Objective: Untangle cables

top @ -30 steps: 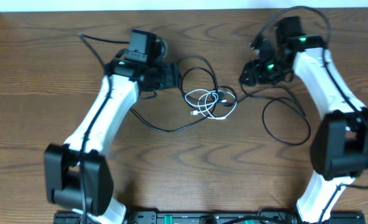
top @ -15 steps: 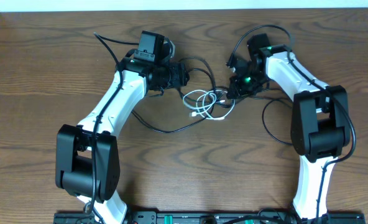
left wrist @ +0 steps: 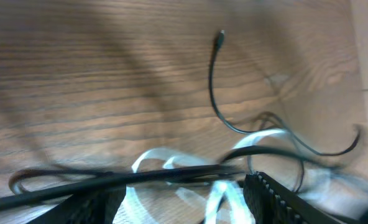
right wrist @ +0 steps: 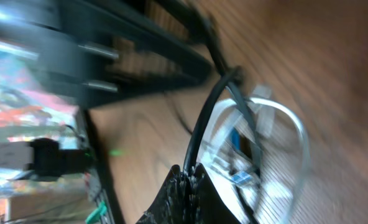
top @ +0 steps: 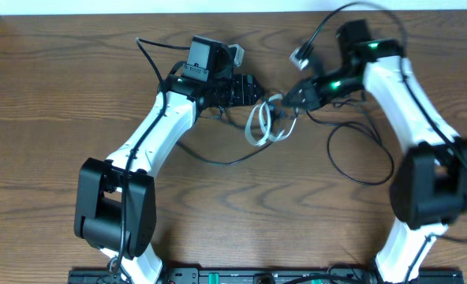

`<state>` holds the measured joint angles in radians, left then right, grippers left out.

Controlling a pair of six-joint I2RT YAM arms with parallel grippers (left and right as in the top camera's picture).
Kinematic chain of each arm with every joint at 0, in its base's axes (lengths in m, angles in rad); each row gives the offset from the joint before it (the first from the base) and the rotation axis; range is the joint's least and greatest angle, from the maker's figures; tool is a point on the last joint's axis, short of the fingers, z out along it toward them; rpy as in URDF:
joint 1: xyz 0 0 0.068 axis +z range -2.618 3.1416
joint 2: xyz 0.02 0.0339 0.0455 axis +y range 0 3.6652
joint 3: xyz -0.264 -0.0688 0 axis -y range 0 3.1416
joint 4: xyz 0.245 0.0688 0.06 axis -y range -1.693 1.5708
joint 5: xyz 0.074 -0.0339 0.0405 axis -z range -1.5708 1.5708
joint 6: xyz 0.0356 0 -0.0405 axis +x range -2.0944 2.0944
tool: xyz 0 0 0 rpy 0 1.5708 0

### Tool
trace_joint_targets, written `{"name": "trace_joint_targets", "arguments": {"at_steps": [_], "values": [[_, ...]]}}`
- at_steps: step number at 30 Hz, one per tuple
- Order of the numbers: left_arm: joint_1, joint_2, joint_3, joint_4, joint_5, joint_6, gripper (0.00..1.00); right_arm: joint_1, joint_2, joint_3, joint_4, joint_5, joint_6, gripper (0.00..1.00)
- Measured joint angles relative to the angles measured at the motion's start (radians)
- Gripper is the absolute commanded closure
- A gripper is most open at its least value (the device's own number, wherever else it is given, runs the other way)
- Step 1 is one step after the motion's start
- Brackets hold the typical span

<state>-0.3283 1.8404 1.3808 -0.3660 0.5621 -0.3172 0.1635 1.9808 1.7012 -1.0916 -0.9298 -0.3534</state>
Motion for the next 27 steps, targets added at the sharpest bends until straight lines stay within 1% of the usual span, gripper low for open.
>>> {"name": "trace_joint_targets", "arguments": {"at_steps": [5, 9, 12, 18, 20, 27], "values": [[0.000, 0.000, 0.000, 0.005, 0.033, 0.000, 0.31, -0.016, -0.102, 0.009, -0.024, -0.074, -0.023, 0.99], [0.000, 0.000, 0.000, 0.004, 0.039, -0.005, 0.31, -0.016, -0.106, 0.009, -0.027, -0.089, -0.023, 0.99], [-0.003, 0.000, 0.000, 0.008, 0.034, -0.032, 0.31, -0.016, -0.106, 0.009, -0.028, -0.092, -0.023, 0.99], [-0.028, 0.000, 0.000, 0.012, -0.035, -0.129, 0.30, -0.016, -0.106, 0.009, -0.031, -0.089, -0.023, 0.99], [-0.046, 0.000, 0.000, 0.015, -0.085, -0.183, 0.30, -0.016, -0.106, 0.009, -0.031, -0.087, -0.023, 0.99], [-0.094, 0.000, 0.000, 0.073, -0.211, -0.315, 0.30, -0.015, -0.106, 0.009, -0.034, -0.084, -0.023, 0.99]]}}
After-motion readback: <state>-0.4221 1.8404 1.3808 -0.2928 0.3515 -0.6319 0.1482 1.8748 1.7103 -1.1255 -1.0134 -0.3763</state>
